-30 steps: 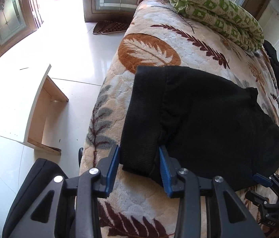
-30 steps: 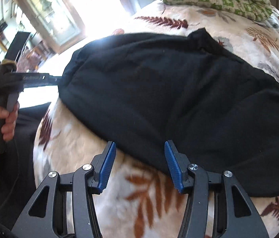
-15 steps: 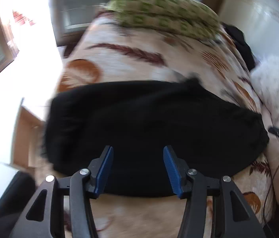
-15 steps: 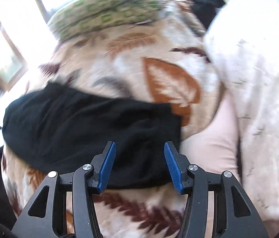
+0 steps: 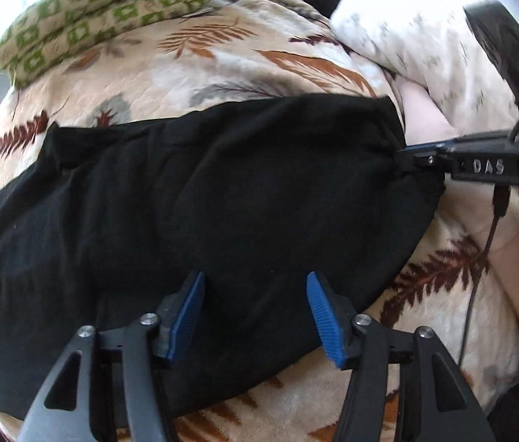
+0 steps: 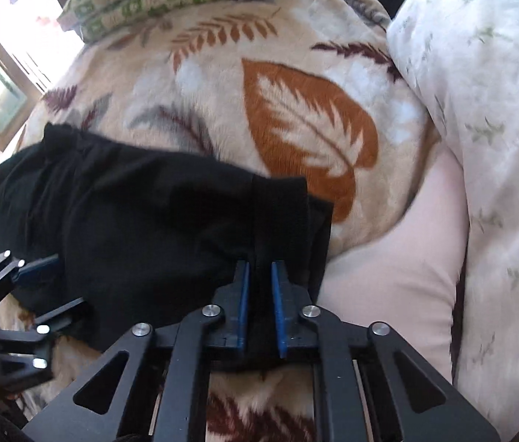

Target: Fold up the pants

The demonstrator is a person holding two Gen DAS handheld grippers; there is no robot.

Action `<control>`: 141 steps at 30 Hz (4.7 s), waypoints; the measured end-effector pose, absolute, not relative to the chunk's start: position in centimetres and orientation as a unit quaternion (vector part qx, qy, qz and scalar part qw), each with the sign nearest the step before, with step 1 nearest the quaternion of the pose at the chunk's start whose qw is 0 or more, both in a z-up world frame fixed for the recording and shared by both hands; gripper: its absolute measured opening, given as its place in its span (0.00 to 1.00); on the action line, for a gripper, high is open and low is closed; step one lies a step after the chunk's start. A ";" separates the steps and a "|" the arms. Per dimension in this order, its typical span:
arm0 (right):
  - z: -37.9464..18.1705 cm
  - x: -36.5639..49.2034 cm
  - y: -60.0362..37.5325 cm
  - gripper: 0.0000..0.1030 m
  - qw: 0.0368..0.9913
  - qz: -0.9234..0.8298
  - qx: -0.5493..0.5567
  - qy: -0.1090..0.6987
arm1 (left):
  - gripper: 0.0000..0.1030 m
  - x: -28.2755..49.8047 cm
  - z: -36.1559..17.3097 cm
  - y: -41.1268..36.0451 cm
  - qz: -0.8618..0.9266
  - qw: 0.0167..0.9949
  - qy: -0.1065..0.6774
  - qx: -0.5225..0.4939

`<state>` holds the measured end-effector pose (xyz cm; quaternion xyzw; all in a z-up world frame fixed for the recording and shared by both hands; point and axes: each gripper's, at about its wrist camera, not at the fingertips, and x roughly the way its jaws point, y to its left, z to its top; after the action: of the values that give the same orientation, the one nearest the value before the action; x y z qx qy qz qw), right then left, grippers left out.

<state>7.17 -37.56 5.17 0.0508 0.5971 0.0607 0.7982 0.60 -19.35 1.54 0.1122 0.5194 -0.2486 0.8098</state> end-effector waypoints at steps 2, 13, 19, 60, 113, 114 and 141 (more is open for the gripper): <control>4.3 7.3 -38.1 0.07 0.784 0.060 0.070 0.613 | 0.58 0.5 1.5 -19.0 -0.254 0.809 0.519 0.110; 7.1 8.5 -39.1 0.52 0.808 0.078 0.069 0.580 | 0.58 1.7 2.6 -17.1 -0.274 0.804 0.526 0.049; 6.1 10.6 -39.6 0.53 0.798 0.085 0.050 0.595 | 0.58 4.0 3.2 -17.9 -0.272 0.808 0.521 0.049; 10.7 8.8 -36.5 0.13 0.794 0.173 0.133 0.568 | 0.23 5.4 2.8 -15.7 -0.297 0.792 0.533 -0.021; 9.2 3.7 -19.8 0.36 0.756 0.329 0.157 0.544 | 0.40 7.8 3.7 3.7 -0.271 0.780 0.512 -0.236; 9.7 3.5 -19.9 0.36 0.764 0.327 0.141 0.538 | 0.42 7.8 3.6 3.6 -0.277 0.774 0.513 -0.247; 9.3 1.6 -16.5 0.25 0.788 0.351 -0.050 0.503 | 0.52 9.1 3.3 3.7 -0.267 0.755 0.524 -0.291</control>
<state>1.58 -16.55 9.31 -0.0504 0.5033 0.3510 0.7880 9.06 3.74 3.28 -0.2906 0.5240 -0.2667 0.7549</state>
